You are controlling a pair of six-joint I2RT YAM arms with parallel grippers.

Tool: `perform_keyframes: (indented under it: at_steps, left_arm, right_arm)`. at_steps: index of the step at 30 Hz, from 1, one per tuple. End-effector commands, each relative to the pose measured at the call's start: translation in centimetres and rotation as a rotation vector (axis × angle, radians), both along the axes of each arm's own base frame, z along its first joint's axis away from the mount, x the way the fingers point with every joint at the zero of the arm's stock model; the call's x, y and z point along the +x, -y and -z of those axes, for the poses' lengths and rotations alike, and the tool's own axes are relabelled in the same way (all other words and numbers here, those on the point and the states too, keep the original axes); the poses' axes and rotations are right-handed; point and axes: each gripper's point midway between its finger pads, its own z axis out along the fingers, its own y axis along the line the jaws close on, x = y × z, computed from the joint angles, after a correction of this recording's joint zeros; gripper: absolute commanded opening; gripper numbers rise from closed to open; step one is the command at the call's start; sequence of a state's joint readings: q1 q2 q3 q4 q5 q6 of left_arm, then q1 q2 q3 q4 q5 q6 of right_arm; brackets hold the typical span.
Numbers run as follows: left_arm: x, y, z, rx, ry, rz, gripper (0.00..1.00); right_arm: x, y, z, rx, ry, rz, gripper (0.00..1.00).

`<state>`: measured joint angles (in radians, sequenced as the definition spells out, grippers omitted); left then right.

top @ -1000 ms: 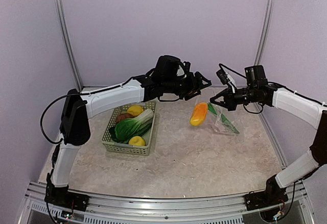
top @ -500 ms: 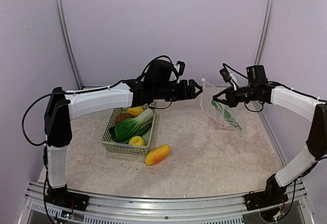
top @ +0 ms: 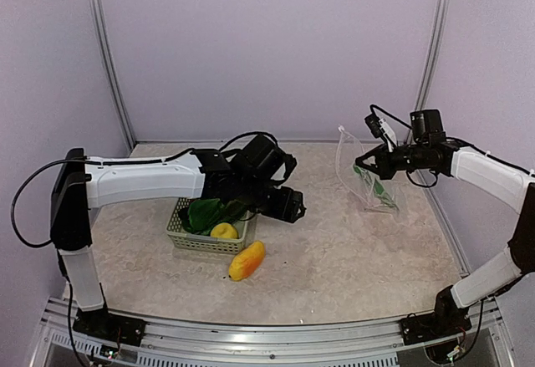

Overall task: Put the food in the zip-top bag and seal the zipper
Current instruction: Pick up the fake vegetable from the center of the board.

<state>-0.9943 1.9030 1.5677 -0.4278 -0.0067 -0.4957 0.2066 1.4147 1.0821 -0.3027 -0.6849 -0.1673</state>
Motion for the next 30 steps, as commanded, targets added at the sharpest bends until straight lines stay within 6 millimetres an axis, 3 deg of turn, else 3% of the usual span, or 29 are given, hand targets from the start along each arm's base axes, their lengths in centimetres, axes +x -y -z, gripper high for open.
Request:
perform_keyframes:
  at_steps: [1,8,14,22,30]
  left_arm:
    - [-5.8,-5.9,5.2,0.367,-0.097,0.057,0.78]
    - [-10.8,-9.8,6.6,0.562,-0.164,0.057,0.74]
    - [-12.3,-11.1,6.9,0.546,-0.231,-0.008,0.71]
    - [-11.3,-12.0,9.9,0.599,-0.247,-0.067,0.78]
    - [-9.0,-11.8,12.6,0.574,-0.245,-0.099,0.75]
  right_arm:
    - [-0.8,1.4,-0.4,-0.06,0.069,0.022,0.0]
    - [-2.0,2.0,-0.1,-0.078,0.126,0.04,0.0]
    - [-2.3,2.1,-0.3,-0.08,0.138,0.037,0.0]
    - [-2.4,2.0,-0.2,-0.084,0.136,0.032,0.0]
    - [-2.8,2.3,-0.3,-0.105,0.131,0.032,0.0]
